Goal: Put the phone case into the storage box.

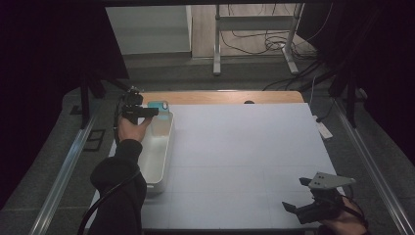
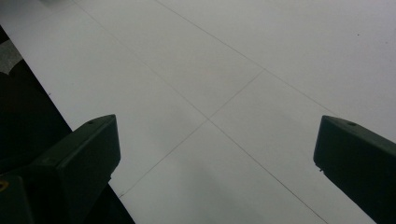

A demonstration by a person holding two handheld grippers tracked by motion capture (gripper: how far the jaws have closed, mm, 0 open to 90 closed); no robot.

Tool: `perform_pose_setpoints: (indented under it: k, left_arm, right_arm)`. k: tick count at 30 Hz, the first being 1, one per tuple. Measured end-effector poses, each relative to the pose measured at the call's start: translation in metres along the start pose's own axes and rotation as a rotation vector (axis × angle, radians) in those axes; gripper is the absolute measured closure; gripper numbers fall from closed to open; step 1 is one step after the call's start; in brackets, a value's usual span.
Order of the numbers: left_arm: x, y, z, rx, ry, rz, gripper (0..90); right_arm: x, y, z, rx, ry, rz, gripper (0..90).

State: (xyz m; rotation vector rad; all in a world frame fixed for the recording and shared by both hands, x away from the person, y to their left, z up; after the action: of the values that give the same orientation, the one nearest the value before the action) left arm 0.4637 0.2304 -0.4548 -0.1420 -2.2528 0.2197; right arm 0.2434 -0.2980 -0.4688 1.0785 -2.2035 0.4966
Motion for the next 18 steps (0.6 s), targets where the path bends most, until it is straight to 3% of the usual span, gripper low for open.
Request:
perform_pose_setpoints:
  k: [7,18]
  left_arm:
    - [0.0005,0.0013,0.0027,-0.015,0.004,0.008,23.0]
    - [0.0054,0.0019,0.0048,-0.043,-0.013,0.081,15.2]
  right_arm:
    - [0.0,-0.0002,0.0,-0.005,0.001,0.003,0.6]
    - [-0.0003,-0.0009,0.0,-0.014,0.001,0.013,0.2]
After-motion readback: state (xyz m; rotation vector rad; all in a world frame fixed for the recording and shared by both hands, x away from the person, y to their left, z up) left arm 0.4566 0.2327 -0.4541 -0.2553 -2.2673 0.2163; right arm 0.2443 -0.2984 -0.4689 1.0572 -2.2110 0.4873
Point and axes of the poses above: each handheld gripper's, and its own axes: x roughly backward along the jaws, z roughly out of its underside, y roughly to its left, the point moved 3 cm from there along -x, roughly forward along the jaws, and after that the axes turned 6 degrees about x, right-handed, at the moved point
